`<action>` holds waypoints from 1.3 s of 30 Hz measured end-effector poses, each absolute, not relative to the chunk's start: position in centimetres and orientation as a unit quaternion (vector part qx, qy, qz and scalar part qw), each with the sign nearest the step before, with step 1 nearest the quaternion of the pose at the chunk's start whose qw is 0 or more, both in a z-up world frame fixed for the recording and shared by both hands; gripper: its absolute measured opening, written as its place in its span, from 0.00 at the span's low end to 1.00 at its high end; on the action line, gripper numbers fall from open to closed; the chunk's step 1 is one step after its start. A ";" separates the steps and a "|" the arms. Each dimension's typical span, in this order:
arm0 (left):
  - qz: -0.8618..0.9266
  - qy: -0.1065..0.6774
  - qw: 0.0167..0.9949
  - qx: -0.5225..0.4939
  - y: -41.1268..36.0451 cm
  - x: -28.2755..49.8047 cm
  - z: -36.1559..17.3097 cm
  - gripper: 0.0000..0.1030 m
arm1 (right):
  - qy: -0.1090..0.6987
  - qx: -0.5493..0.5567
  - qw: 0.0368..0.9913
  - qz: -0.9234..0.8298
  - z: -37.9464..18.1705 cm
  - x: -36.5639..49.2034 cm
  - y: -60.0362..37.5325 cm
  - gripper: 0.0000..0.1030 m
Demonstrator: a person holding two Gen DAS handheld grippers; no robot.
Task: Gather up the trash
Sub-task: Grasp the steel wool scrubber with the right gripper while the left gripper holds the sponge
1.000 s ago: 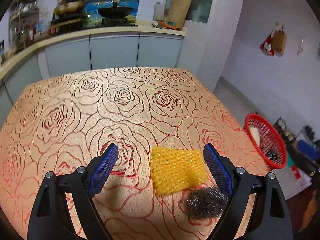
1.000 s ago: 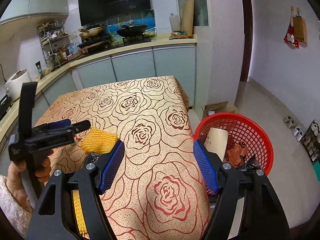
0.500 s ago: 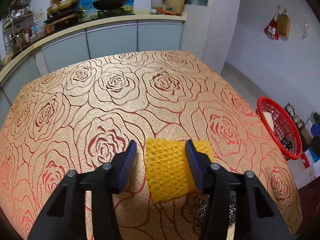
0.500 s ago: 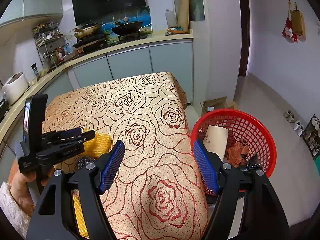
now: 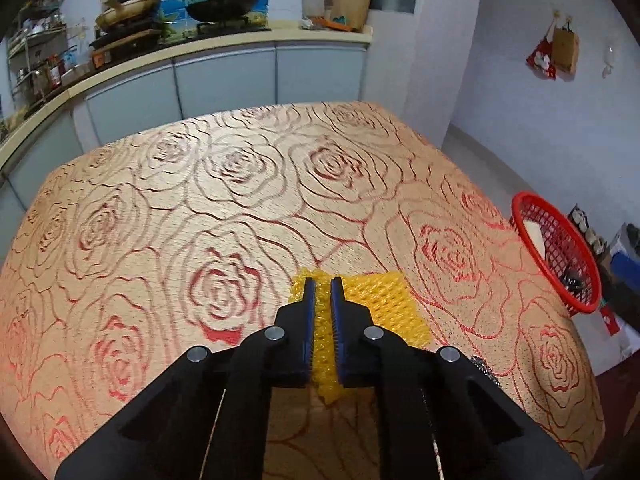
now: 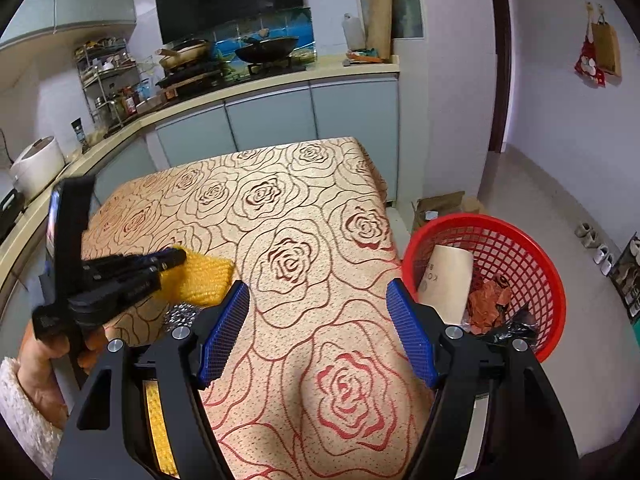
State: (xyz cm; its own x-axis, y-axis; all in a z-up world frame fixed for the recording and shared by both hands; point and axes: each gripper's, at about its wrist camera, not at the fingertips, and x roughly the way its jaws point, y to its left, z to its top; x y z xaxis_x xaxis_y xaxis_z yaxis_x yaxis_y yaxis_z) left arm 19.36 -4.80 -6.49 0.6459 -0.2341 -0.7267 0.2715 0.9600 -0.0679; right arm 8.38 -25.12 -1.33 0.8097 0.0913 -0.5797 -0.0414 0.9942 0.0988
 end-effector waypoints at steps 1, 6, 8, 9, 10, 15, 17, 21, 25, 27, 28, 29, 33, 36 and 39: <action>-0.136 0.391 0.910 0.019 -4.3 19.1 -6.0 0.07 | 0.308 0.039 0.950 0.038 -1.5 8.4 -24.9 0.67; -0.118 0.367 0.923 0.006 -1.9 18.1 -3.8 0.06 | 0.318 0.022 0.946 0.066 -2.2 8.5 -22.8 0.67; -0.111 0.360 0.926 0.004 -1.2 17.7 -3.1 0.06 | 0.321 0.018 0.943 0.080 -2.5 8.7 -21.9 0.67; -0.106 0.355 0.929 0.003 -0.7 17.4 -2.7 0.06 | 0.324 0.015 0.942 0.087 -2.6 8.9 -21.5 0.67; -0.102 0.351 0.931 0.001 -0.3 17.2 -2.3 0.06 | 0.328 0.008 0.940 0.097 -2.9 9.1 -20.7 0.67; -0.087 0.328 0.941 -0.007 1.4 16.0 -0.5 0.06 | 0.348 -0.009 0.928 0.130 -4.3 10.0 -18.0 0.67; -0.083 0.323 0.943 -0.008 1.9 15.8 -0.1 0.06 | 0.353 -0.014 0.925 0.136 -4.8 10.3 -17.1 0.67; -0.070 0.311 0.948 -0.005 2.7 15.2 0.7 0.06 | 0.362 -0.030 0.921 0.141 -5.6 11.0 -15.5 0.67; -0.063 0.305 0.950 -0.009 3.4 14.8 1.0 0.06 | 0.369 -0.039 0.918 0.141 -6.2 11.3 -14.7 0.66; -0.059 0.304 0.951 -0.011 3.8 14.7 1.1 0.06 | 0.374 -0.044 0.915 0.144 -6.4 11.6 -14.4 0.61; -0.058 0.303 0.951 -0.012 4.0 14.6 1.1 0.06 | 0.376 -0.046 0.914 0.144 -6.6 11.7 -14.3 0.59; -0.056 0.303 0.951 -0.013 4.1 14.6 1.2 0.06 | 0.378 -0.047 0.913 0.144 -6.7 11.8 -14.3 0.58; -0.047 0.298 0.953 -0.013 4.4 14.3 1.4 0.06 | 0.382 -0.047 0.912 0.145 -7.0 12.0 -14.1 0.51; -0.044 0.296 0.954 -0.013 4.5 14.0 1.5 0.06 | 0.382 -0.050 0.911 0.146 -7.1 11.9 -13.9 0.46; -0.039 0.293 0.955 -0.010 4.4 13.7 1.8 0.06 | 0.379 -0.052 0.912 0.147 -6.9 11.7 -14.0 0.43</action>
